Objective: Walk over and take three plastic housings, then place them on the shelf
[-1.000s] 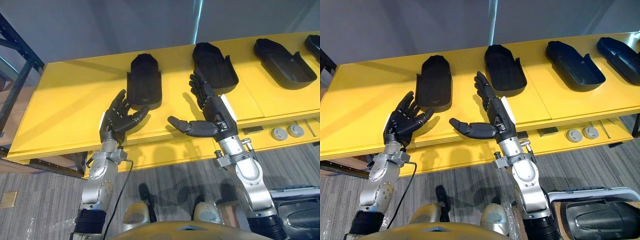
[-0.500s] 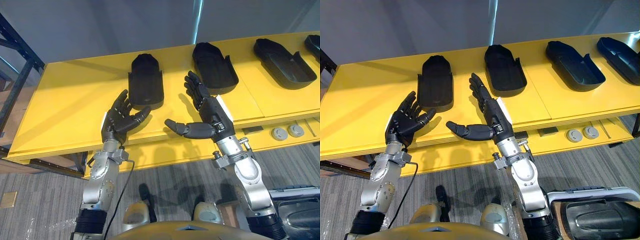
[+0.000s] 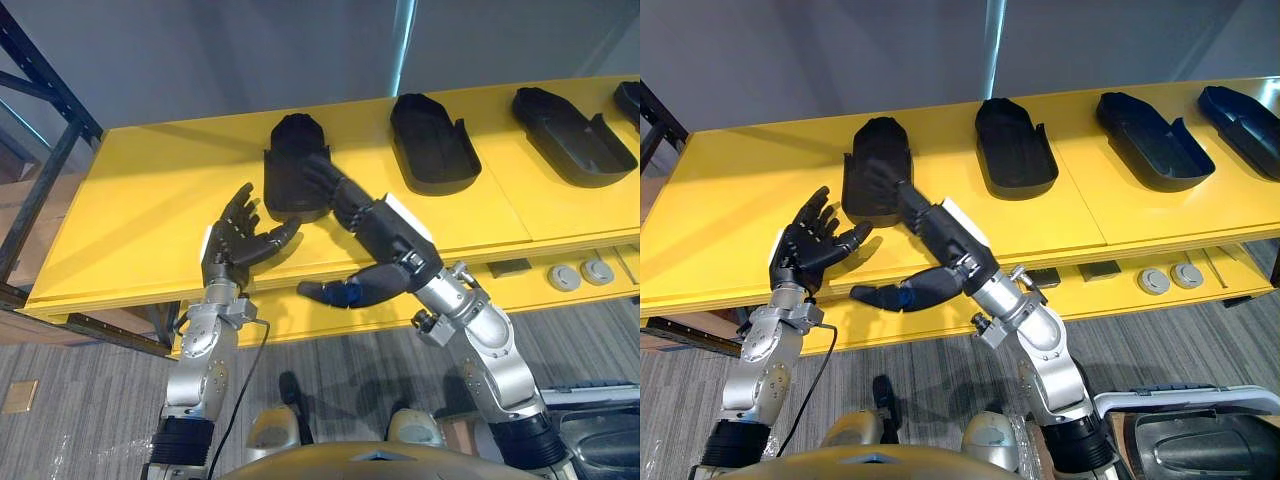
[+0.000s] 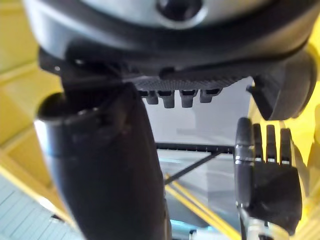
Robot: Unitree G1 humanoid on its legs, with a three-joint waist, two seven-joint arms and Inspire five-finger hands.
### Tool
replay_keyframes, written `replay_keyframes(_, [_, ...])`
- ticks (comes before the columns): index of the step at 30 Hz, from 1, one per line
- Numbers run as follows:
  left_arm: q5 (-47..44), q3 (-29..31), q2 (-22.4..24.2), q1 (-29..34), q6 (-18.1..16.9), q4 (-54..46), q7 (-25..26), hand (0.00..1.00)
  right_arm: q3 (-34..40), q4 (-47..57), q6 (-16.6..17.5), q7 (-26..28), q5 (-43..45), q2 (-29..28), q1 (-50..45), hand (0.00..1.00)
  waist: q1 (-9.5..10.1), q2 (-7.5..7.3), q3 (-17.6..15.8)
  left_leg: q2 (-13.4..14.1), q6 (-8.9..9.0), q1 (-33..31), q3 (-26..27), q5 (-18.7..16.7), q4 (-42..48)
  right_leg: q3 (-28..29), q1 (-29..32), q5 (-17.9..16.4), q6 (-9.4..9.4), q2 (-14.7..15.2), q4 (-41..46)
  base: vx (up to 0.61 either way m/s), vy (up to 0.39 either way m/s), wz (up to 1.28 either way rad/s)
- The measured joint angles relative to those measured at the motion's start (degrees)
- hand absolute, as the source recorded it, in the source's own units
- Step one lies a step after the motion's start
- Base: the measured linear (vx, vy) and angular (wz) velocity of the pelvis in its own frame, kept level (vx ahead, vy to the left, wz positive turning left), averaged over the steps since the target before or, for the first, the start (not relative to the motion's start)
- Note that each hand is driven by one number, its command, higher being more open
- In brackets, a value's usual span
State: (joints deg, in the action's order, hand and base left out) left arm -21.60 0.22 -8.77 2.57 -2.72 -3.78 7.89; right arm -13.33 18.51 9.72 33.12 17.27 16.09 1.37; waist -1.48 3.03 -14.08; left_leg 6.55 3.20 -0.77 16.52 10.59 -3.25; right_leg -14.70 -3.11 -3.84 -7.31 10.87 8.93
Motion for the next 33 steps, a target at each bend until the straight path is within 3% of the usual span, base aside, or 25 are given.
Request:
replay_keyframes(6, [6.43, 6.65, 0.62, 0.63, -8.18, -0.24, 11.9, 1.0, -1.76, 0.1, -0.06, 5.08, 1.38, 2.47, 0.01, 1.0, 1.57, -0.13, 0.03, 0.08, 0.01, -0.87, -1.18, 0.26, 0.04, -1.05, 0.06, -0.09, 0.09, -0.2, 0.01, 0.02, -0.019, 0.1])
replay_keyframes(9, [6.39, 10.06, 0.94, 2.79, -12.18, -2.42, 14.07, 1.0, -1.92, 0.9, -0.67, 6.38, 2.33, 2.41, 0.04, 1.0, 2.37, -0.39, 0.03, 0.05, 0.01, -0.98, -1.74, 0.26, 0.06, -1.76, -0.27, -0.11, 0.11, -0.21, 0.0, 0.02, -0.015, 0.09])
replay_keyframes(13, [5.82, 10.91, 1.5, 5.57, -14.67, -5.95, 13.56, 1.0, -2.57, 1.98, -3.42, 6.94, 2.24, 2.81, -0.1, 1.0, 2.84, -0.81, -0.04, 0.07, 0.01, -0.95, -2.28, 0.26, 0.13, -2.36, -0.76, -0.39, 0.52, -0.25, -0.09, 0.01, -0.012, 0.07])
replay_keyframes(17, [-0.88, 11.46, 2.12, 8.45, -16.02, -9.2, 11.46, 1.0, -4.96, 1.91, -5.91, 6.22, -0.37, 3.96, -1.09, 1.0, 2.97, -1.26, -0.29, 0.13, -0.06, -0.91, -2.51, 0.27, 0.1, -2.56, -0.98, -0.53, 0.5, -0.35, -0.1, -0.01, -0.005, 0.02])
replay_keyframes(24, [-7.7, 11.37, 3.81, 11.83, -16.05, -10.75, 6.93, 1.0, -5.34, -3.13, -6.27, 0.48, -1.36, 4.21, -2.74, 1.0, 3.44, -1.88, -0.72, 0.15, -0.19, -1.81, -3.05, 0.41, 0.15, -3.39, -0.74, -0.62, 0.34, -0.42, -0.09, -0.01, -0.006, 0.06])
replay_keyframes(33, [-7.89, 11.34, 4.42, 13.56, -17.4, -17.75, 3.98, 1.0, -2.06, -7.59, -4.9, -8.51, -5.75, 2.29, 1.5, 1.0, 4.54, -1.51, -4.92, 0.26, -0.03, -4.67, -4.53, 0.73, 1.36, -4.03, 1.24, -0.77, 0.79, -0.41, 1.32, 0.0, -0.008, 0.05])
